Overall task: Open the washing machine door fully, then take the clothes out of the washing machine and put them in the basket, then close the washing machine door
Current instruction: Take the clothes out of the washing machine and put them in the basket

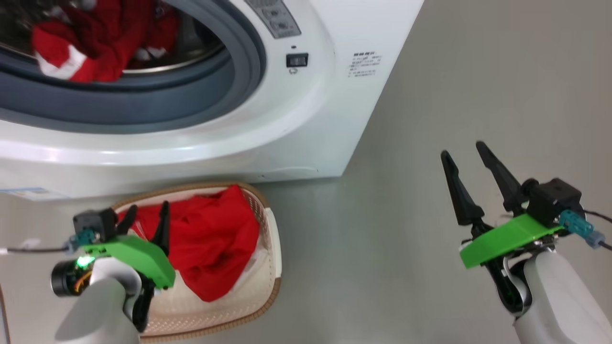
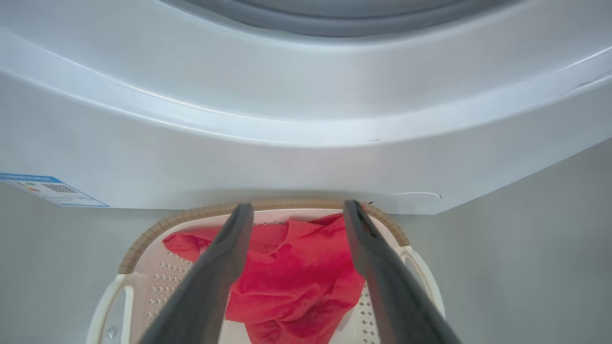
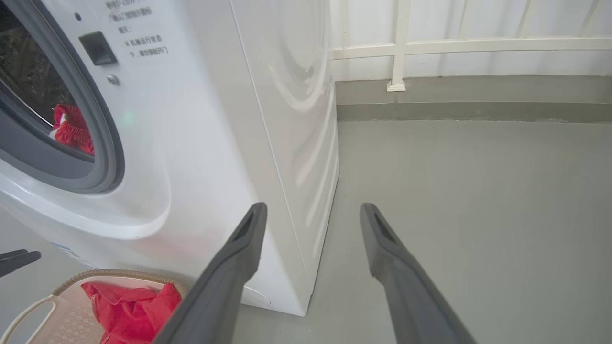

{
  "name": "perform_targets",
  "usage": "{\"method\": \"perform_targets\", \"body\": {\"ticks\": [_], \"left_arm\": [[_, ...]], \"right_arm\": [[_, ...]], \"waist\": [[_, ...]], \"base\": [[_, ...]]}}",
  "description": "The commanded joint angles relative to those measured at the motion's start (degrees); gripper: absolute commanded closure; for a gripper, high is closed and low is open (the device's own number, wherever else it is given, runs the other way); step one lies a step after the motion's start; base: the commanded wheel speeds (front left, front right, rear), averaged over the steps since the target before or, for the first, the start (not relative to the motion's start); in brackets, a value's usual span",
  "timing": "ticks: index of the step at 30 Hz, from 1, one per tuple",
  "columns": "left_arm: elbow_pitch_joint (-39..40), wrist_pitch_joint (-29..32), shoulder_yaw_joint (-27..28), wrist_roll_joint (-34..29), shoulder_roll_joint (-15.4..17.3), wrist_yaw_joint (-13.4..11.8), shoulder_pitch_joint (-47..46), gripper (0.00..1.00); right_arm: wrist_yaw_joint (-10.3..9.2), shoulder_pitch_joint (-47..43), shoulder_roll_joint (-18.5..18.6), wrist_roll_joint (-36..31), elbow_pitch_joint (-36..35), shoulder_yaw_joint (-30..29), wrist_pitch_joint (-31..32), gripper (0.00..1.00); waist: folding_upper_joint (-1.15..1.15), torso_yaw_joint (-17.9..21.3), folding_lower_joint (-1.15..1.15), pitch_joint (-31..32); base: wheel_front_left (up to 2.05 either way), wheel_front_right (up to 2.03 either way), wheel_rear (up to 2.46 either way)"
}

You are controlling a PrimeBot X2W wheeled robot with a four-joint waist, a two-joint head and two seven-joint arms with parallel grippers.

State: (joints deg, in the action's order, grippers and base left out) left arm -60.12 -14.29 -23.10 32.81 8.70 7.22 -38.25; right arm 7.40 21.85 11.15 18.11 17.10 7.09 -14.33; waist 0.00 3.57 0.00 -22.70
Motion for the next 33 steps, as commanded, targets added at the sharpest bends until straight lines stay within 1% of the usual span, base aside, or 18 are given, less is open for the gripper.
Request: {"method": "perform_targets", "body": {"ticks": [1, 8, 16, 25, 33], "left_arm": [[1.32, -0.70, 1.98, -0.89, 2.18, -0.56, 1.51, 0.00], [10.82, -0.70, 8.35, -6.65, 2.32, -1.16, 7.39, 0.00], [20.65, -0.71, 15.10, -12.57, 1.39, -0.82, 14.39, 0.00], [31.92, -0.71, 20.08, -18.94, -0.04, -0.53, 22.38, 0.00], [40.86, -0.71, 24.11, -21.20, -1.39, -0.31, 30.18, 0.00]], "right_arm": [[0.09, -1.46, 0.34, 0.26, -1.08, 0.98, -0.67, 0.00], [0.09, -4.21, 0.83, 0.69, -0.65, 0.91, -0.67, 0.00], [0.09, -7.12, 1.34, 1.07, -0.79, 0.12, -0.67, 0.00], [0.09, -10.01, 1.41, 1.35, -1.31, -1.24, -0.67, 0.00], [0.09, -12.85, 1.49, 1.38, -2.43, -2.78, -0.67, 0.00]], "waist": [[0.00, -0.90, 0.00, 2.29], [0.00, -1.63, 0.00, 6.82], [0.00, -1.79, 0.00, 10.58], [0.00, -1.99, 0.00, 13.00], [0.00, -2.02, 0.00, 13.87]], "base": [[0.00, 0.00, 0.00], [0.00, 0.00, 0.00], [0.00, 0.00, 0.00], [0.00, 0.00, 0.00], [0.00, 0.00, 0.00]]}}
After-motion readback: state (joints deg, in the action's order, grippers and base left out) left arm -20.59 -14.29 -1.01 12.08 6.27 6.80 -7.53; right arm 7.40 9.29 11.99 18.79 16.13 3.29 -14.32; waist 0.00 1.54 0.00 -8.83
